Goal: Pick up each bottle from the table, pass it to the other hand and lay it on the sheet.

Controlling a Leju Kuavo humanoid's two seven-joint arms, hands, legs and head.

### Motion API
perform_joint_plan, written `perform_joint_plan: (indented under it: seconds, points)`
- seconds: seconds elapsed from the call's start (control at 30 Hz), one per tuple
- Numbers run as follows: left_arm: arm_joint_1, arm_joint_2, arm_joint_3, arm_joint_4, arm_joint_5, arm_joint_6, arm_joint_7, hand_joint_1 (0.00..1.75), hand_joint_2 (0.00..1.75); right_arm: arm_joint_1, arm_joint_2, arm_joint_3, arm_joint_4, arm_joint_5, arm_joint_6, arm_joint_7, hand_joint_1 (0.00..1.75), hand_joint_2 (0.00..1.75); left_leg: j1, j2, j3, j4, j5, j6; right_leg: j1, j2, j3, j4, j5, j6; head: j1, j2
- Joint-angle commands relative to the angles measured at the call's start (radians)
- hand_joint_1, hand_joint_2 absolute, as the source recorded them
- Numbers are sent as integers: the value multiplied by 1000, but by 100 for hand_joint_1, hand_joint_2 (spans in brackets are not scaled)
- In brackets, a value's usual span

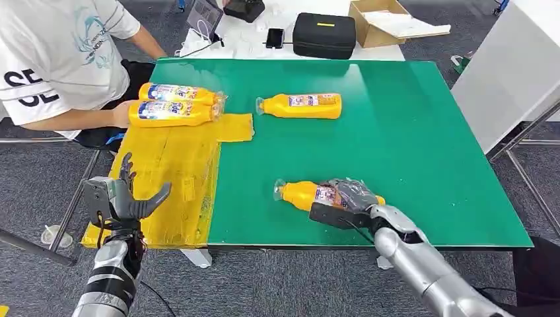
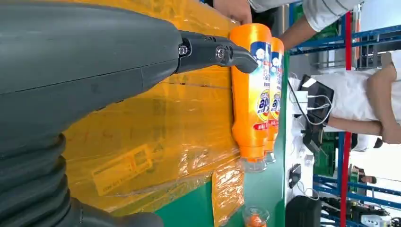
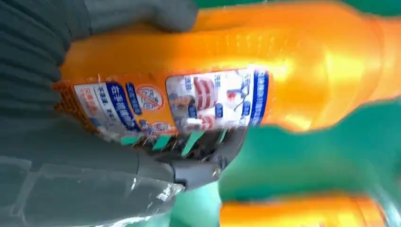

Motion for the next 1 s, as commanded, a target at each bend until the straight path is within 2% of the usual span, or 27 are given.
perform_joint_plan:
  seconds: [0.03, 0.07, 0.23, 0.4, 0.47, 0.57, 0.63, 0.7, 0.8, 0.87, 0.97, 1.0]
  points:
    - [32, -48, 5, -70, 71, -95, 21, 0, 175, 189, 315, -332, -311, -1, -362, -199, 175, 175, 0, 6, 1, 1, -3, -1, 1, 5, -1, 2, -2, -3, -2, 0]
    - [36, -58, -6, -88, 93, -116, 37, 0, 175, 198, 335, -361, -337, -5, -416, -243, 175, 175, 0, 3, -3, 0, -2, 0, 1, 3, -5, 1, -1, -2, 0, 0]
    - [40, -73, -70, -140, 239, -205, 118, 0, 175, 231, 379, -451, -382, -75, -504, -364, 175, 175, 1, -2, -3, 1, -2, 1, 1, -2, -3, 1, -3, -2, -1, 0]
    - [45, -61, -134, -155, 340, -269, 159, 0, 175, 229, 391, -490, -350, -104, -520, -434, 175, 175, 0, 0, -1, 1, -3, 1, 1, -1, 1, 0, -4, -3, -1, 0]
    - [50, -57, -160, -157, 407, -333, 192, 0, 175, 231, 396, -498, -338, -127, -508, -470, 175, 175, 0, 0, -3, 0, -2, 1, 0, -1, -2, 0, -3, -2, -1, 0]
    - [54, -58, -174, -158, 426, -346, 200, 0, 175, 235, 397, -498, -322, -124, -505, -481, 173, 175, -1, 0, -3, 0, -2, 1, 0, -2, -2, 0, -3, -2, -1, 0]
    - [54, -50, -202, -148, 505, -434, 244, 0, 175, 239, 406, -490, -294, -155, -461, -520, 175, 175, -1, 0, -4, 0, -1, 1, -1, -1, -5, 0, -2, -1, -1, 0]
    - [56, -41, -255, -148, 549, -491, 261, 0, 175, 241, 427, -480, -227, -185, -401, -563, 169, 175, 0, 0, -3, -1, -2, 1, 0, -1, -3, -1, -2, -2, -1, 0]
    - [57, -33, -326, -150, 578, -534, 274, 0, 175, 236, 449, -409, -134, -215, -362, -585, 169, 175, 0, 1, -2, -1, -2, 1, 0, 0, -3, -1, -2, -1, -1, 0]
    - [58, -39, -333, -150, 577, -528, 275, 0, 175, 239, 465, -386, -122, -210, -390, -585, 169, 175, 0, 2, -1, -1, -2, 1, 1, 1, -2, -2, -2, -2, -1, 0]
    - [48, -28, -387, -140, 590, -555, 275, 0, 175, 213, 452, -288, -46, -239, -388, -585, 169, 175, 0, 3, 0, -1, -4, 1, 1, 1, 0, -1, -3, -2, -1, 0]
    - [41, -27, -415, -131, 586, -562, 275, 0, 175, 193, 460, -234, 14, -207, -408, -585, 169, 175, 0, 3, -1, -1, -3, 1, 1, 2, -1, -1, -2, -2, 0, 0]
